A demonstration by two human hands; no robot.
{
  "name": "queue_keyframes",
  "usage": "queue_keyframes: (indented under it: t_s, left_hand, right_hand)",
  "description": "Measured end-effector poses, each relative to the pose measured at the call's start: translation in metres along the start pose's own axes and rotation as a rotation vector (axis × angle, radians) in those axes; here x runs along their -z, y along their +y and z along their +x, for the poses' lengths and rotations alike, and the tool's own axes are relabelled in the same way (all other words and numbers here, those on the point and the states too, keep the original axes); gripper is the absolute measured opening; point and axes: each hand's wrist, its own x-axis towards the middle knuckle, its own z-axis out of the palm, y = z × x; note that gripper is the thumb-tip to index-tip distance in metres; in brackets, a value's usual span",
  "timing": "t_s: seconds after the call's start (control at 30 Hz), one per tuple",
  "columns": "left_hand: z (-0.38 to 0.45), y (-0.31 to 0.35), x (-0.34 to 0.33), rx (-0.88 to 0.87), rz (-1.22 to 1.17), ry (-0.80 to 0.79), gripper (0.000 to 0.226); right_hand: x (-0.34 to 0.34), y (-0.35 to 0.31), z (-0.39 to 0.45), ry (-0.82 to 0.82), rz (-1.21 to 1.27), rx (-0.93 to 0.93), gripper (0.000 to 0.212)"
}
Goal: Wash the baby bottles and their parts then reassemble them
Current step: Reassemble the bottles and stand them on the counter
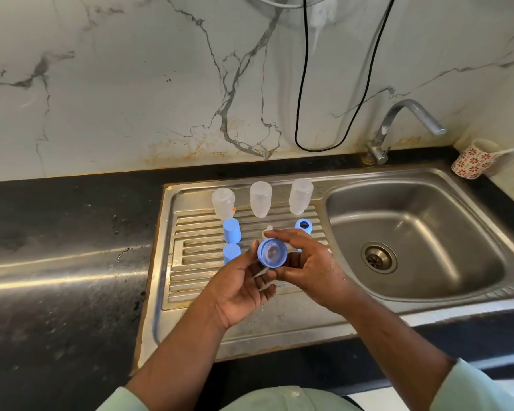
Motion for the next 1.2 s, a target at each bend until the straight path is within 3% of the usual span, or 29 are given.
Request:
queue_keyframes:
  t_s: [0.27,0.47,0.7,0.9,1.03,1.2]
  left_hand:
    - [0.001,0.001,-0.015,-0.043,-0.042,0.043,0.018]
    - [0.004,-0.003,-0.027,-0.047,0.11,0.088,0.017]
    - [0.008,-0.003,-0.037,0.036,0.075,0.141,0.044]
    - [0.015,-0.013,-0.048,-0.041,0.005,0.306,0.023]
    - [0.017,-0.02,-0.051,0.035,-0.13,0.272,0.025]
    - [0.017,-0.021,-0.044,0.048,-0.088,0.041,0.026]
  right_hand:
    - [0.012,-0.003,0.004,-0.041,-0.015,0.031,0.051]
    - [0.027,-0.011,0.012,-0.067,0.073,-0.027,0.015]
    - [0.028,-0.016,0.016,-0.219,0.045,-0.052,0.016]
    - [0.03,-0.014,0.013,-0.134,-0.01,-0.058,0.013]
    - [0.027,-0.014,0.019,-0.086,-0.107,-0.028,0.007]
    - [0.041,-0.02,0.032,-0.076,-0.179,0.015,0.01]
